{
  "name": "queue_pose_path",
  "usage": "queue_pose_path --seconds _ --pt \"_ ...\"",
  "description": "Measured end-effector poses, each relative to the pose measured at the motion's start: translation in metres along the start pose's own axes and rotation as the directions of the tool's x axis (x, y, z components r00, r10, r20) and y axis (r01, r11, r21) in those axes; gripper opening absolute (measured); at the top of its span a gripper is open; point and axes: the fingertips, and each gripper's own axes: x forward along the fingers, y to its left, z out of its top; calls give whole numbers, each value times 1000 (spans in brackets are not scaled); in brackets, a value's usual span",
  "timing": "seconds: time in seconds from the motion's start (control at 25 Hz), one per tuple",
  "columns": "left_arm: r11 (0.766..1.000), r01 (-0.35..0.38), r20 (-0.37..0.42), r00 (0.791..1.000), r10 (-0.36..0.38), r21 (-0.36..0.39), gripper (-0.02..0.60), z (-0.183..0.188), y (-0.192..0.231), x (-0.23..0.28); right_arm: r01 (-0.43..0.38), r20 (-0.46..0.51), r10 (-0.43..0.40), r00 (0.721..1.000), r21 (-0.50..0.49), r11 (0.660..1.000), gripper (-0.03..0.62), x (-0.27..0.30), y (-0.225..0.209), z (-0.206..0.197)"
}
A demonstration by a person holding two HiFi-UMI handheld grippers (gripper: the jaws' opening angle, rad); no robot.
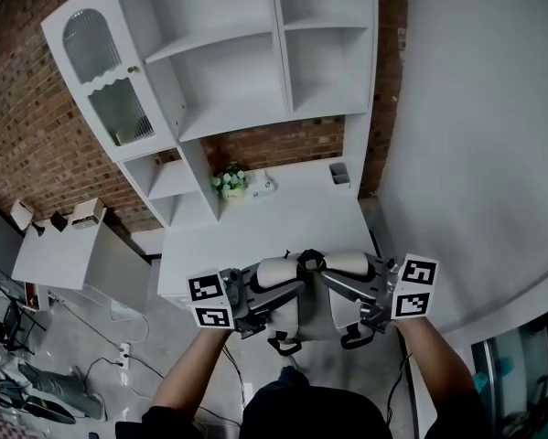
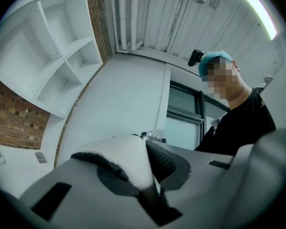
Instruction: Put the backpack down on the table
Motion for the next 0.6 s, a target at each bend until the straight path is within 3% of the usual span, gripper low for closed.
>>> queue_pose_path --seconds 0.16,0.6 --pt "1000 5 17 1000 -5 -23 58 24 36 -9 8 -1 -8 1000 -3 1000 44 21 -27 18" --pt "997 73 -8 997 -73 -29 60 43 73 -28 68 17 -68 998 -2 998 44 54 -59 30"
